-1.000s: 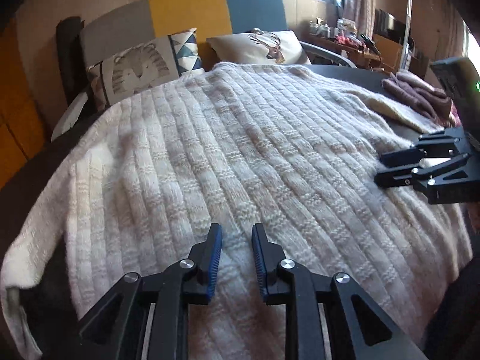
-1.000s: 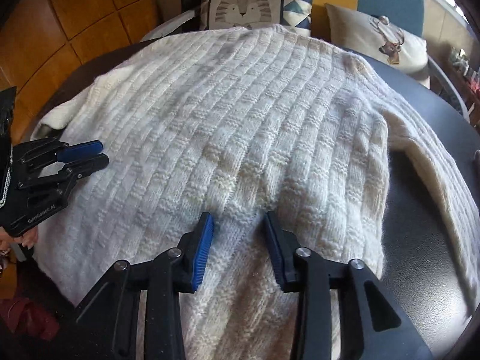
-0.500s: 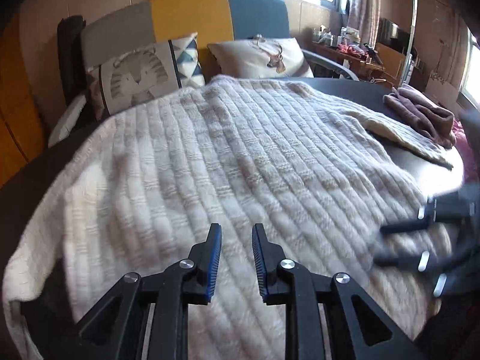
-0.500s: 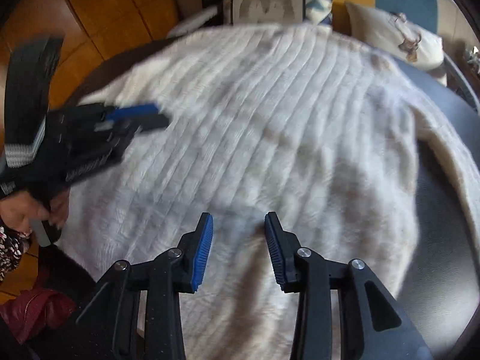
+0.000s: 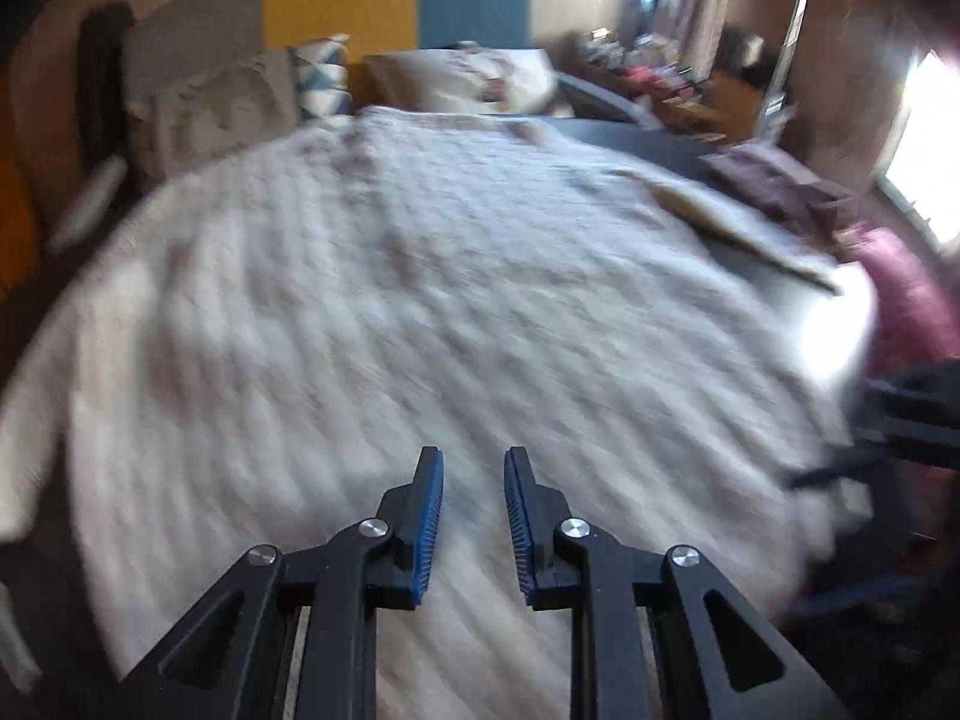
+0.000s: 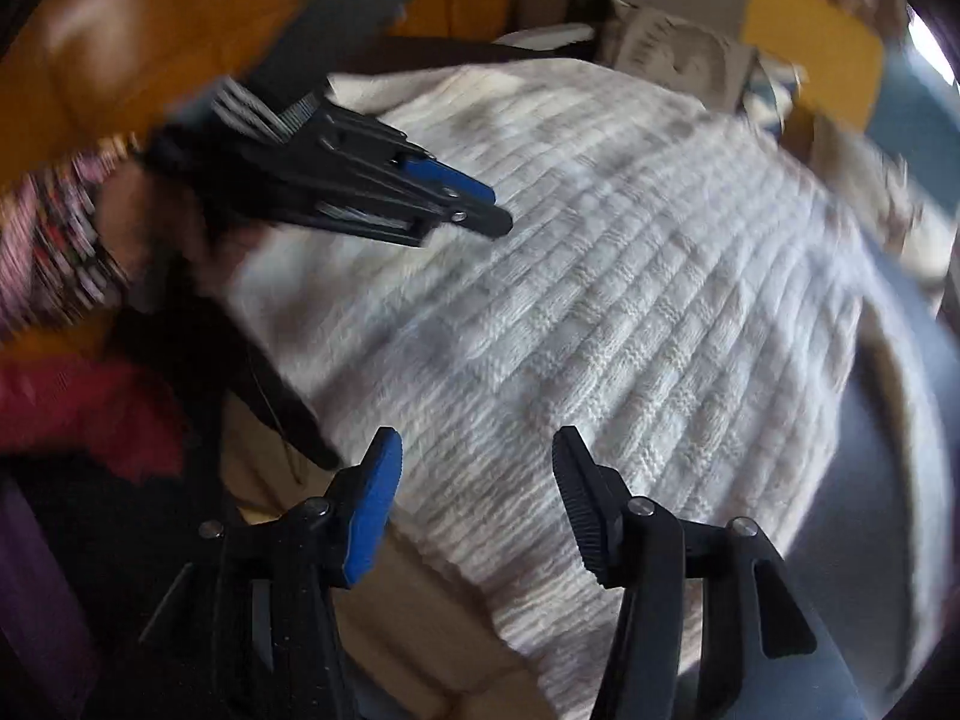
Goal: Fold clothes
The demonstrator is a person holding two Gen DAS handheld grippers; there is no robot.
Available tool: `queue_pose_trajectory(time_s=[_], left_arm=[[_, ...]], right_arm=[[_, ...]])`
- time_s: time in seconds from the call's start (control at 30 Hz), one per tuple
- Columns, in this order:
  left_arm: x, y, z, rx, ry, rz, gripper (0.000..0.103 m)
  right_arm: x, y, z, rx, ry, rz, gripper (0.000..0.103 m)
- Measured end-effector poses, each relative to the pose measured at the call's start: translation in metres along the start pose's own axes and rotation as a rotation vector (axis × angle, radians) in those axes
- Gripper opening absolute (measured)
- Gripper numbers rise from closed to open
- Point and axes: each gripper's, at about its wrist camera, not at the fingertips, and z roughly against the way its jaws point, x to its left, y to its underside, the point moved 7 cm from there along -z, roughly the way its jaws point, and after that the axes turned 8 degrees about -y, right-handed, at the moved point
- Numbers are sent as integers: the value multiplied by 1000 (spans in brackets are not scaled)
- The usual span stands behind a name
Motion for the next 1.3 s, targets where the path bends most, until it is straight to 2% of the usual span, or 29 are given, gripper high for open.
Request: queue_pose_trajectory(time_s=[0.13,0.2,0.33,0.37,0.4,0.43,0.5,0.67,0.8,0.9,1.0,1.03,1.1,1.2,1.27,1.3], left_arm=[[-24,30,20,9,71,-22,21],[-29,39,20,21,71,-26,21],[-31,50,14,63,55,-17,21],[-30,50,13,70,58,-8,21],[-30,49,12,77,61,0,21],[-30,49,14,76,62,2,21],[-30,48,19,66,63,0,21],[-28,45,25,50,59,3,21],[-26,42,17,70,56,2,21],[-26,33,13,69,45,-9,21],[-24,17,18,36,39,0,21],[-22,11,19,19,35,9,21],[-20,3,16,5,8,10,21],[-22,-4,4,20,20,19,21],[-32,-1,-4,56,65,4,21],[-37,4,-8,78,70,-19,21]], right_arm=[[6,7,-8,55,56,62,56],[10,14,-8,78,71,101,56],[8,21,-17,110,177,184,53],[8,22,-16,102,177,180,44],[6,21,-12,88,169,160,19],[3,20,-8,70,154,130,10],[-1,18,-1,44,125,96,7],[4,25,10,24,38,86,7],[13,31,-1,75,20,157,7],[12,33,-10,80,-1,161,7],[9,31,1,60,-19,151,14],[6,29,9,43,-36,127,18],[-3,21,26,-17,-93,44,18],[-33,2,50,-186,-213,-166,19],[-64,-4,47,-219,-162,-305,19],[-77,-5,41,-209,-123,-356,19]])
